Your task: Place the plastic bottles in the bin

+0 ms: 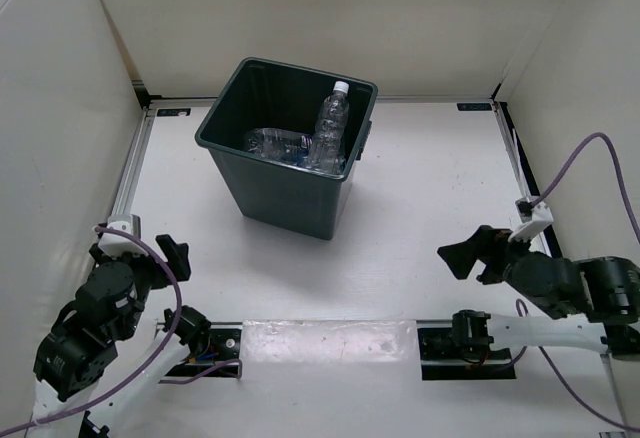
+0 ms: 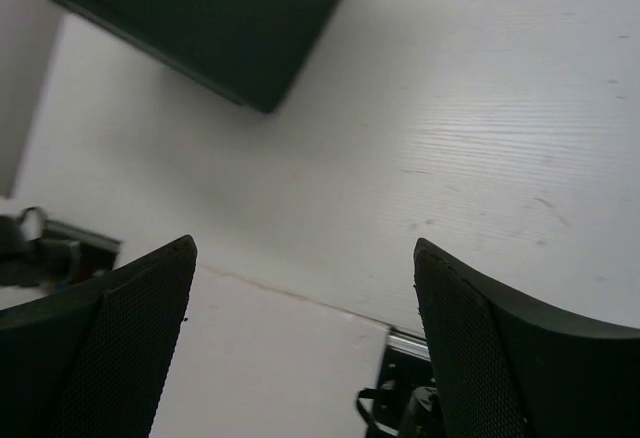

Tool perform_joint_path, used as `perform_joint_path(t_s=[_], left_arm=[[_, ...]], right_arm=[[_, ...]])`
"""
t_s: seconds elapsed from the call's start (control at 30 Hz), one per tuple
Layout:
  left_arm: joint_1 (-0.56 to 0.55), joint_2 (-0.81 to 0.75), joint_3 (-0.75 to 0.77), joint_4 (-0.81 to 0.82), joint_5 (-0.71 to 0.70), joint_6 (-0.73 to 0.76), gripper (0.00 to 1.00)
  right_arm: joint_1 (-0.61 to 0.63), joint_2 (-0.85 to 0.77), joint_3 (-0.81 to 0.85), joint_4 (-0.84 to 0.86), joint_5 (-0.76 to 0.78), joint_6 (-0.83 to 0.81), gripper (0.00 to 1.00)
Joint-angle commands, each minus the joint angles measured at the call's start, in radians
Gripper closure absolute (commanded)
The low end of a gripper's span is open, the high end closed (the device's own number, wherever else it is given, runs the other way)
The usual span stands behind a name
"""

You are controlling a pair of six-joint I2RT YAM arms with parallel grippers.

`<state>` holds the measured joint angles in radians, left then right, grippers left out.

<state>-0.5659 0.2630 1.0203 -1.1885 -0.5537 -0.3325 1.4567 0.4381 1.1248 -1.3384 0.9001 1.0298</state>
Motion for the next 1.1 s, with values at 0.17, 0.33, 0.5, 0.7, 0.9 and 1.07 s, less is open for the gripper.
perform_joint_path(t_s=[0.17, 0.33, 0.5, 0.7, 0.9, 1.07], left_arm=[[0.004, 0.064, -0.011, 0.03, 0.041, 0.016, 0.0], [0.003, 0.042, -0.034, 0.061, 0.067, 0.027, 0.0], [0.004, -0.007, -0.11, 0.142, 0.098, 0.094, 0.0], [0.003, -0.016, -0.203, 0.233, 0.109, 0.167, 0.0], [0.004, 0.012, -0.195, 0.219, 0.143, 0.158, 0.0], [0.003, -0.016, -0.204, 0.221, 0.106, 0.133, 0.0]], right_arm=[[0.114, -0.134, 0.021, -0.309, 0.137, 0.207, 0.1], [0.002, -0.108, 0.003, -0.202, 0.099, 0.081, 0.1], [-0.12, -0.041, -0.029, -0.05, 0.019, -0.1, 0.1], [-0.207, 0.024, -0.031, -0.028, -0.006, -0.125, 0.1], [-0.13, 0.033, -0.017, -0.105, 0.037, -0.037, 0.1], [-0.047, 0.045, 0.009, -0.23, 0.098, 0.123, 0.1]])
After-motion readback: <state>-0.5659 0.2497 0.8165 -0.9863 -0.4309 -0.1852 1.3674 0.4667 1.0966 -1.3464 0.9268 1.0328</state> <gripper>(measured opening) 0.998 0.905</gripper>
